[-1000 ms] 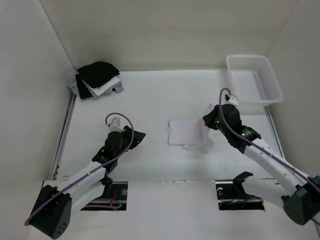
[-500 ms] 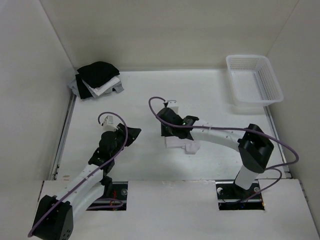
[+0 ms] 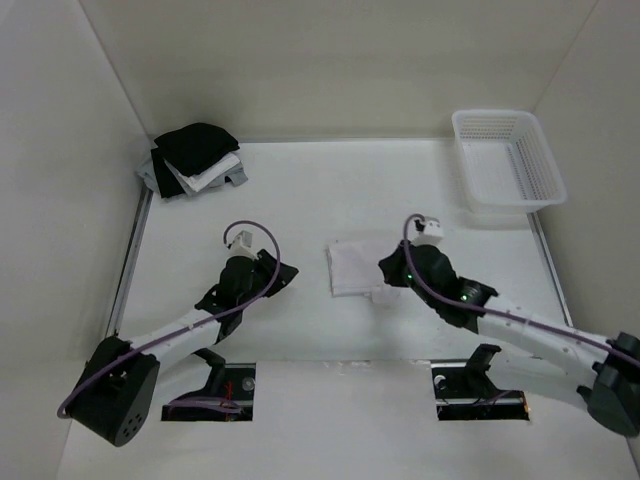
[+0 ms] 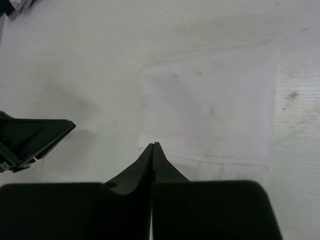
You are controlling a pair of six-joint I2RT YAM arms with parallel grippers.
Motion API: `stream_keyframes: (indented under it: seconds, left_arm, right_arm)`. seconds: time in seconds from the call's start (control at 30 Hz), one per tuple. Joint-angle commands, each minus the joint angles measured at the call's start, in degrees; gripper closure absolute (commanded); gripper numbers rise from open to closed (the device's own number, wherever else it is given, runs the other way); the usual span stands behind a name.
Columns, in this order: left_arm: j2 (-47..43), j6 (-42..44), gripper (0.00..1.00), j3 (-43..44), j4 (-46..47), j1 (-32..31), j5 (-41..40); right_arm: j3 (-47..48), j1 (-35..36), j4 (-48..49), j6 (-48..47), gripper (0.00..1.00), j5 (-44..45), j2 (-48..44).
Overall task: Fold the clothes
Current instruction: Fold the tank top
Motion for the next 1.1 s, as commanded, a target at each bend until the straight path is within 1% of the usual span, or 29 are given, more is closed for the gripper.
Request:
stream_keyframes:
  seconds: [0.0,0.03,0.07,0.17,0.23,0.3,0.4,0.47,0.6,0.77,0.97,1.0,1.07]
  left_arm:
    - [3.58,4.58,0.69,4.24,4.17,-2.32,-1.38]
    - [4.55,5.11,0.69,4.51,3.91,-2.76,-1.9]
    - [5.52,5.64,0.68,4.86,3.64,-3.29,-2.43]
    - [8.07,7.39,0.68,6.18,1.36,-3.73,-2.87]
    - [9.12,8.36,0.67,7.23,-0.48,-3.56,-3.14]
    - [9.57,9.15,0.66,7.76,-1.89,-3.03,-3.66]
    - [9.31,9.42,0.65,7.85,-2.69,-2.15,-4.28]
    - [8.87,9.42,0.65,7.68,-2.69,-1.89,-4.54]
    - [8.6,10.21,0.65,7.94,-2.86,-1.8,-4.63]
    - [8.6,11.53,0.66,8.73,-2.42,-2.41,-4.63]
    - [11.5,12.23,0.69,9.87,-0.84,-3.47,-4.37]
    - [11.94,12.49,0.69,10.22,-0.93,-3.73,-4.37]
    - [12.21,12.85,0.65,10.22,-0.76,-4.0,-4.54]
  right_arm:
    - [-12.27,-4.08,11.39,3.1,1.0,1.37,-10.78]
    - [-15.27,-6.19,12.18,3.98,1.0,2.25,-14.48]
    - [-17.99,-8.74,12.8,4.77,0.95,3.47,-18.09]
    - [-23.11,-16.64,12.63,6.53,0.74,6.12,-26.19]
    - [-24.43,-22.09,12.45,6.36,0.63,6.65,-28.31]
    - [-25.14,-26.67,13.06,6.27,0.6,6.56,-28.32]
    - [-26.19,-31.69,15.69,3.74,0.59,4.99,-26.04]
    - [-27.77,-33.1,18.33,2.67,0.63,3.67,-24.81]
    - [-30.94,-33.54,23.08,3.72,0.66,2.96,-22.52]
    - [-30.94,-34.6,24.84,3.9,0.64,0.94,-20.24]
    - [-29.8,-34.69,25.46,3.72,0.62,0.5,-16.98]
    - [-29.71,-34.6,25.55,3.72,0.62,0.5,-16.63]
    - [-29.62,-34.43,25.72,3.64,0.62,0.5,-16.28]
